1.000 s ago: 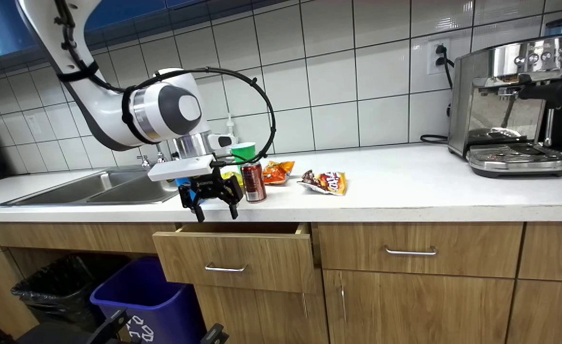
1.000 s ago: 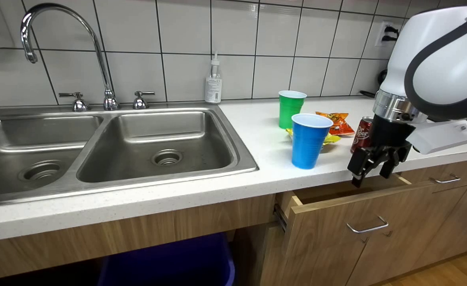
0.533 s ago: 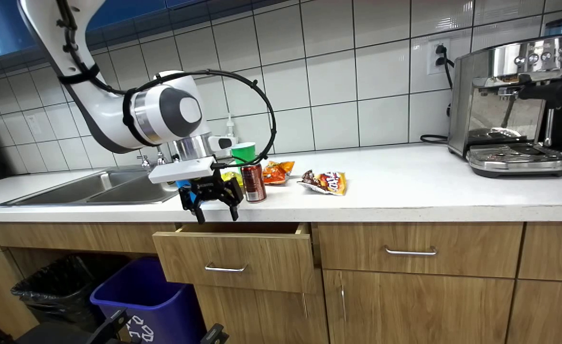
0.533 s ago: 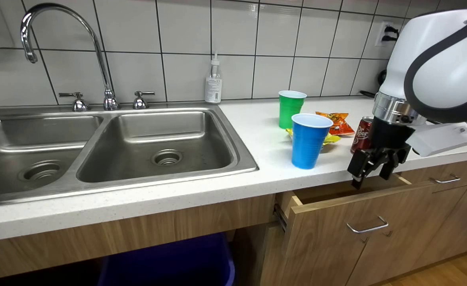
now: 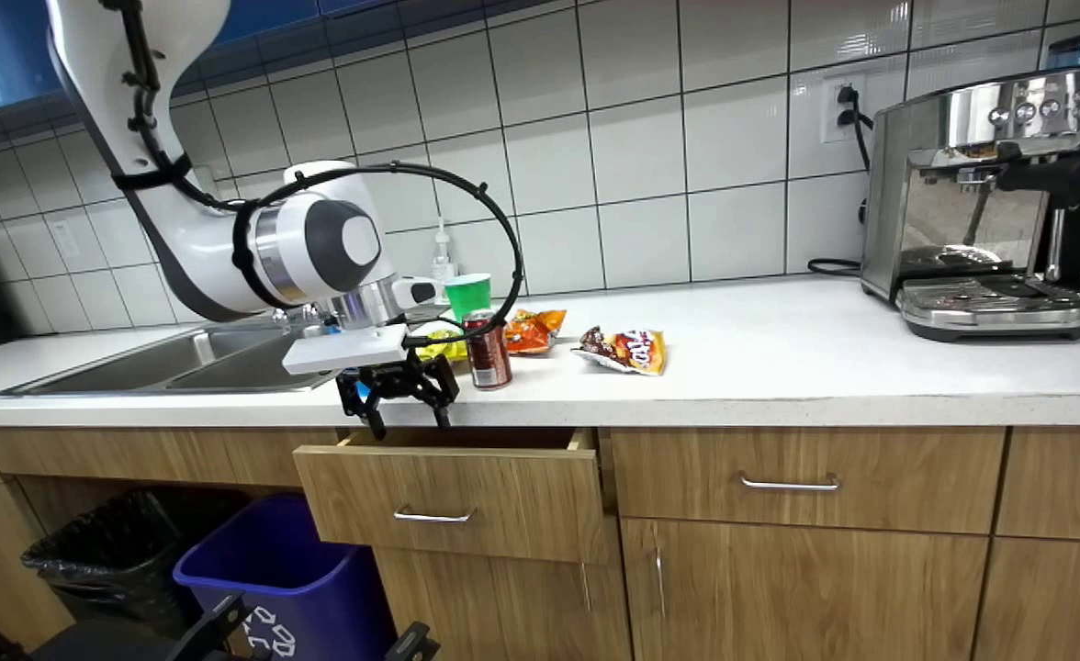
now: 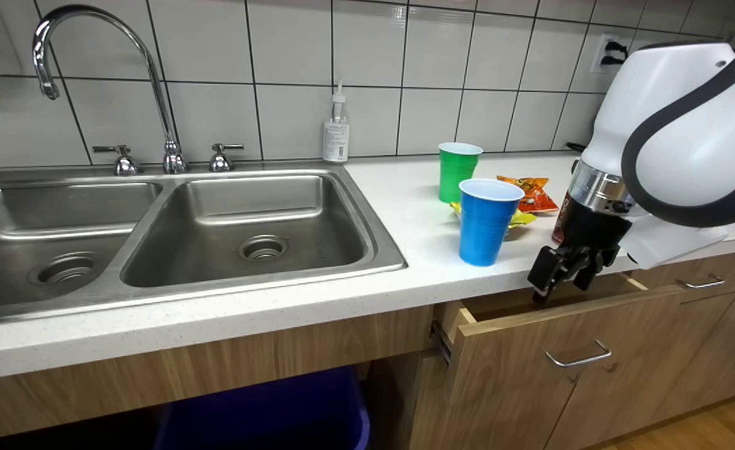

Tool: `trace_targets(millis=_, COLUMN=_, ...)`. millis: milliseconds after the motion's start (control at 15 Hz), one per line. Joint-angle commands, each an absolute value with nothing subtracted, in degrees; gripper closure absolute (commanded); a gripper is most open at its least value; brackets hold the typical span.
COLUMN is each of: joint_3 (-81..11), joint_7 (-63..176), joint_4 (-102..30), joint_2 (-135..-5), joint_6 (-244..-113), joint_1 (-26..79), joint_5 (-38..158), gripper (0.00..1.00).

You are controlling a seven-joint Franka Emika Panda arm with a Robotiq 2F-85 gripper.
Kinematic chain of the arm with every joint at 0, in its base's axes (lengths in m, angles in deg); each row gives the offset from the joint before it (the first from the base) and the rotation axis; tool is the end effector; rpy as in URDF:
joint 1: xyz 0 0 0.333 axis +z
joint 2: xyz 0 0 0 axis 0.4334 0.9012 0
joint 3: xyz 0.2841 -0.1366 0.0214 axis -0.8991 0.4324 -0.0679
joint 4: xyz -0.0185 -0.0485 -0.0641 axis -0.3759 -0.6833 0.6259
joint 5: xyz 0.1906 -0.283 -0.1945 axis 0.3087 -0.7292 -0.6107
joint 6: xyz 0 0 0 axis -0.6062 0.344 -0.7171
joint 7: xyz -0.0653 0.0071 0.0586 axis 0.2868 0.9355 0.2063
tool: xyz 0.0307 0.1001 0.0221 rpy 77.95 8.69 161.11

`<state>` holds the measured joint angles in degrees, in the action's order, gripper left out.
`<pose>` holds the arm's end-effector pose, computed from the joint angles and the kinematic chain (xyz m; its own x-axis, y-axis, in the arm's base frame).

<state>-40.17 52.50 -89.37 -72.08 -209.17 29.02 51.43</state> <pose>0.4598 0.0494 0.1884 0.9625 0.2568 0.0871 0.2521 -0.9658 0.0615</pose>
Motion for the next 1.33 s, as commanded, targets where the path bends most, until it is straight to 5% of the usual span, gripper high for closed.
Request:
trace_targets(millis=0, joint_3=-38.6, joint_7=52.0, joint_4=-89.2, joint_2=-70.1, joint_6=-212.3, joint_1=30.5, joint_5=49.8, gripper=0.00)
trace_targets(millis=1267, joint_3=-37.9, joint_7=51.3, joint_4=-89.0, joint_2=-67.6, joint_6=-215.6, joint_1=31.2, joint_5=52.6, gripper=0.00)
